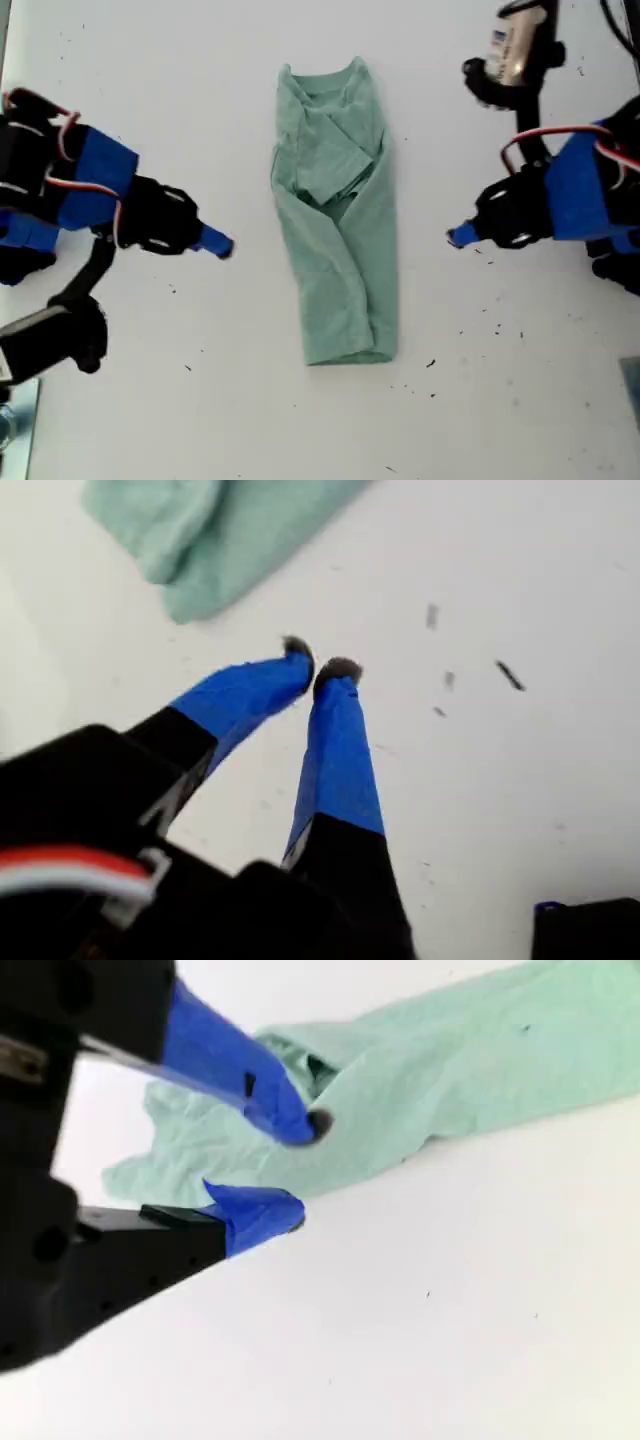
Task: Fold t shirt
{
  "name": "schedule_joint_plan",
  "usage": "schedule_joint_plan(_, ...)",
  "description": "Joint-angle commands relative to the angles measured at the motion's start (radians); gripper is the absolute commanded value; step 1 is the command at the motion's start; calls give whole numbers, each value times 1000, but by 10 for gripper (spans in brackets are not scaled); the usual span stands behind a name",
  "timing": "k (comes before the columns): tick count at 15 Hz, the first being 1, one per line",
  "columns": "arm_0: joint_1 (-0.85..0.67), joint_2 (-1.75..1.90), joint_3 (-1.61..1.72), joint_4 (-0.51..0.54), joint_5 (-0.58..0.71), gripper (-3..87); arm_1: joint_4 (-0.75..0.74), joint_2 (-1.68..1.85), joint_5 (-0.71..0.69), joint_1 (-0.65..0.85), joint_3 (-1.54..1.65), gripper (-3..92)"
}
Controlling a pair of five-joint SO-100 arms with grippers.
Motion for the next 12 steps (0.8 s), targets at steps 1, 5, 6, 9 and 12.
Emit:
schedule_joint_plan(1, 71, -311, -551, 78, 89, 299, 167, -374, -51, -71, -649, 345)
schedule_joint_plan(5, 92, -532, -699, 92, 127, 320, 163, -491, 38, -112, -646, 343)
schedule_joint_plan(6, 101, -580, -699, 67, 127, 320, 158, -545, 69, -129, -644, 340)
schedule_joint_plan(9, 132, -775, -709, -54, 117, 315, 98, -744, 143, -178, -646, 338)
schedule_joint_plan(12, 143, -936, -739, -129, 112, 311, -21, -899, 202, -224, -638, 300)
